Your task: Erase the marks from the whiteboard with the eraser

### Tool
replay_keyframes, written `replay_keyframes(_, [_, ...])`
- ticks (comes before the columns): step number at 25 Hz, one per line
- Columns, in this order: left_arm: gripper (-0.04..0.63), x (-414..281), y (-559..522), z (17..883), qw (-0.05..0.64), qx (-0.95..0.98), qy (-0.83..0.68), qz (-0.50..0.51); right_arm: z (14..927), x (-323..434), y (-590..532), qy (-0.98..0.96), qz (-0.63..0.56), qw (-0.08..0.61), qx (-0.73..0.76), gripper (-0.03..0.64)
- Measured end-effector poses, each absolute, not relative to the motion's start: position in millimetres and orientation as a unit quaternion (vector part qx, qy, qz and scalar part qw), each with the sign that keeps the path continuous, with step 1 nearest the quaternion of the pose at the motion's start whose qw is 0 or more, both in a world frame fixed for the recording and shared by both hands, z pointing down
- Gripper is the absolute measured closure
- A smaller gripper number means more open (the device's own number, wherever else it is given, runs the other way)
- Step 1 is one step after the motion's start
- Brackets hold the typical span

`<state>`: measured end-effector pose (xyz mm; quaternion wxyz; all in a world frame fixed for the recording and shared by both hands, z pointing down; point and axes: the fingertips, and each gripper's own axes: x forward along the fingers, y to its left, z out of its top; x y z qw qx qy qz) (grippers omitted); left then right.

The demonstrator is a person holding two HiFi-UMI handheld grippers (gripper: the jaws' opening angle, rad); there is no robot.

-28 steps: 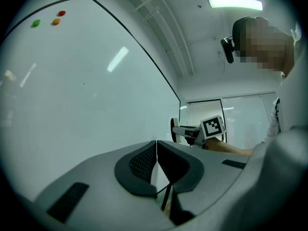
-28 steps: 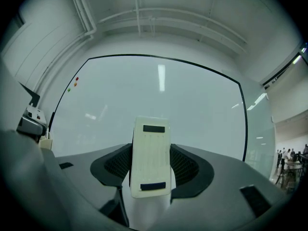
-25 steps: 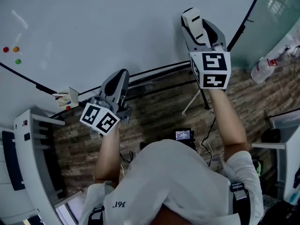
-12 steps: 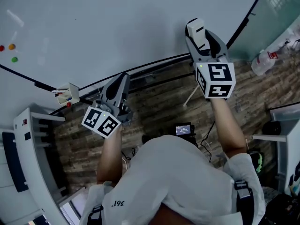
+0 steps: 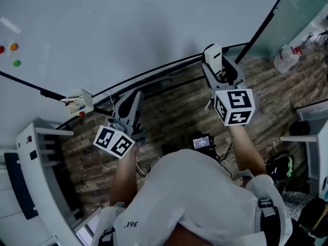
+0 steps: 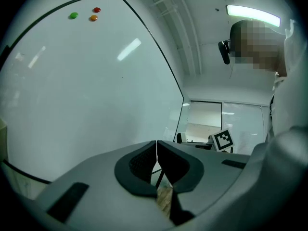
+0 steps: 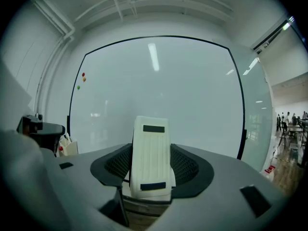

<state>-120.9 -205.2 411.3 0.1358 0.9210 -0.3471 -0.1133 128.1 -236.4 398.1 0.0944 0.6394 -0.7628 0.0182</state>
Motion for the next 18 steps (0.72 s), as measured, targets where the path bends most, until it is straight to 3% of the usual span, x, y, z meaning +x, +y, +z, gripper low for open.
replay_keyframes(8, [0.588,-150,-192,440,0.166,0.923,-0.333,-0.098,434,102,-208,-0.747,0.049,0.114,0.653,0.359])
replay_keyframes(18, [0.588,-137,-180,451,0.185,0.917,-0.341,-0.098,449,119,-192,-0.751,0.057,0.126,0.645,0.359])
